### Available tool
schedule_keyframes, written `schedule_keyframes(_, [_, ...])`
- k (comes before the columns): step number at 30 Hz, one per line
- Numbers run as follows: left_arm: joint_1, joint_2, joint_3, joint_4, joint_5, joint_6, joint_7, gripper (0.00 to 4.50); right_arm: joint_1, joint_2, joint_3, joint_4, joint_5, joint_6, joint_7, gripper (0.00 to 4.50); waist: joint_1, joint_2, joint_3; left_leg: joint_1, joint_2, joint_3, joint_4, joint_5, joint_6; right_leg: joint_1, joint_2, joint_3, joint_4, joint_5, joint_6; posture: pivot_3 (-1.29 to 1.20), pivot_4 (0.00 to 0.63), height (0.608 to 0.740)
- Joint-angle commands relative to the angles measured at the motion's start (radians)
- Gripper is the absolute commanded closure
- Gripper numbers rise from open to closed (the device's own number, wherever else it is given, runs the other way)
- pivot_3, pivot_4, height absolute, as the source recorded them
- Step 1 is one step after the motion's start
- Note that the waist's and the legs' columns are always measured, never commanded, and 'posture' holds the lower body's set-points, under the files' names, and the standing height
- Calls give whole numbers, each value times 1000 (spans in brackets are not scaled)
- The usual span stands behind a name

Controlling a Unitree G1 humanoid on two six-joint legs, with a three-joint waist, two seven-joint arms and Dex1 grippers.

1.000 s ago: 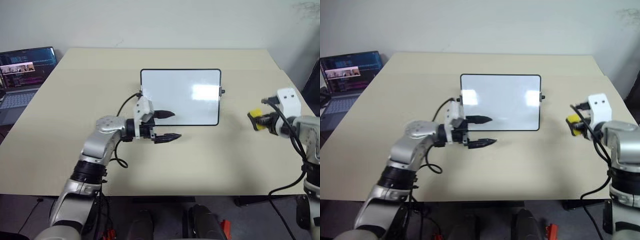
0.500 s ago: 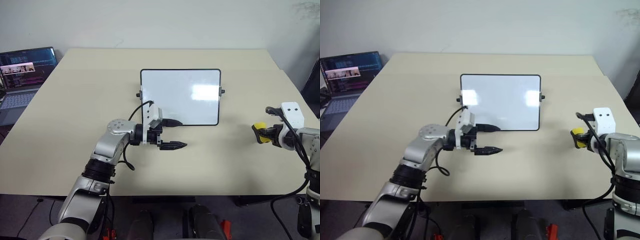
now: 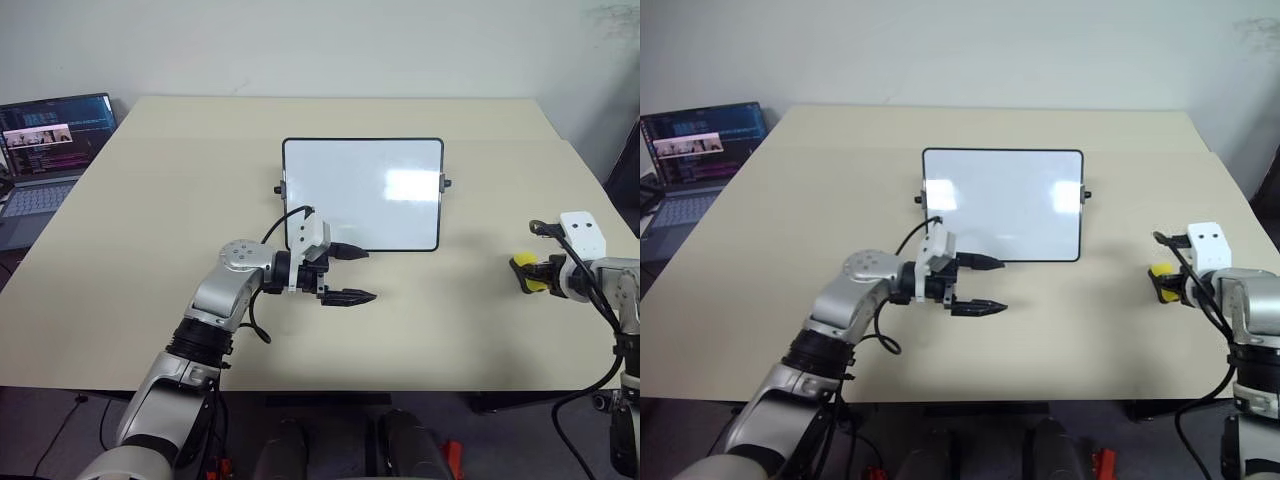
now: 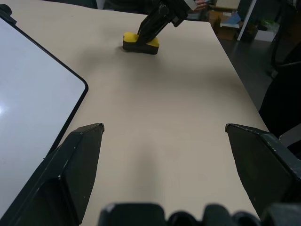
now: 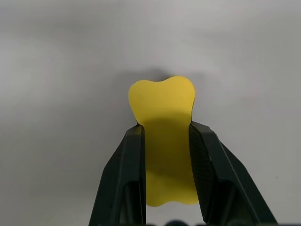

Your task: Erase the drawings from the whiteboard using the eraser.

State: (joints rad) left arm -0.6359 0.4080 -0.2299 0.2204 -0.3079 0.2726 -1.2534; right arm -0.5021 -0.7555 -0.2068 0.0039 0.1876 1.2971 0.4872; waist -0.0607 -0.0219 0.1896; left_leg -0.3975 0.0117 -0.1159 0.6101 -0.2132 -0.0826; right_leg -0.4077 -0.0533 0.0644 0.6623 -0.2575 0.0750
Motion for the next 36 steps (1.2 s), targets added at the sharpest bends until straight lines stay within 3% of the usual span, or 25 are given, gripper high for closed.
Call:
schedule_keyframes(1, [-6, 2, 18, -32, -6, -16, 2, 0, -23, -30, 9, 23, 0, -51, 3, 3535, 0, 0, 0, 0, 0, 0, 0, 0, 0, 0, 0, 0, 0, 0, 0, 0, 150, 740])
schedule_keyframes(3, [-5, 4, 19, -36, -8, -15, 2, 0, -28, -30, 9, 34, 2, -62, 2, 3535, 0, 0, 0, 0, 0, 0, 0, 0, 0, 0, 0, 0, 0, 0, 0, 0, 150, 740])
schedule_keyframes(13, [-11, 7, 24, -34, -7, -14, 11, 0, -47, -32, -1, 49, 19, -66, 5, 98, 0, 0, 0, 0, 0, 0, 0, 0, 0, 1, 0, 0, 0, 0, 0, 0, 150, 740])
schedule_keyframes(19, [3, 26, 77, -63, -24, 0, 68, 0, -109, -51, -16, -92, 43, -68, 2, 44, -3, 0, 0, 0, 0, 0, 0, 0, 0, 1, 0, 0, 0, 0, 0, 0, 150, 740])
schedule_keyframes(22, [5, 14, 188, -65, -29, -43, 206, 0, -170, 30, -51, -107, 39, -156, -66, 44, -7, 0, 0, 1, 0, 0, 0, 0, 0, 1, 0, 0, 0, 0, 0, 0, 150, 740])
schedule_keyframes(26, [-18, -13, 391, -13, 1, -117, 536, 0, -166, 204, -99, -6, 24, -473, -168, 44, -7, -1, -1, 2, 1, 0, 1, 0, 0, 2, 0, 0, 0, 0, 0, 0, 150, 740])
schedule_keyframes(32, [27, -9, 498, 16, 36, -195, 726, 0, -131, 332, -144, 105, 19, -719, -286, 44, 8, -1, -1, -1, -1, 0, 0, 0, 0, 1, -2, 0, -1, 1, 1, 0, 150, 740])
schedule_keyframes(36, [80, -23, 487, 57, 67, -217, 786, 0, -112, 408, -145, 157, 28, -837, -328, 44, 8, -1, -1, 0, -1, -1, 0, 0, 0, 1, -2, -1, 0, 1, 1, 0, 150, 740])
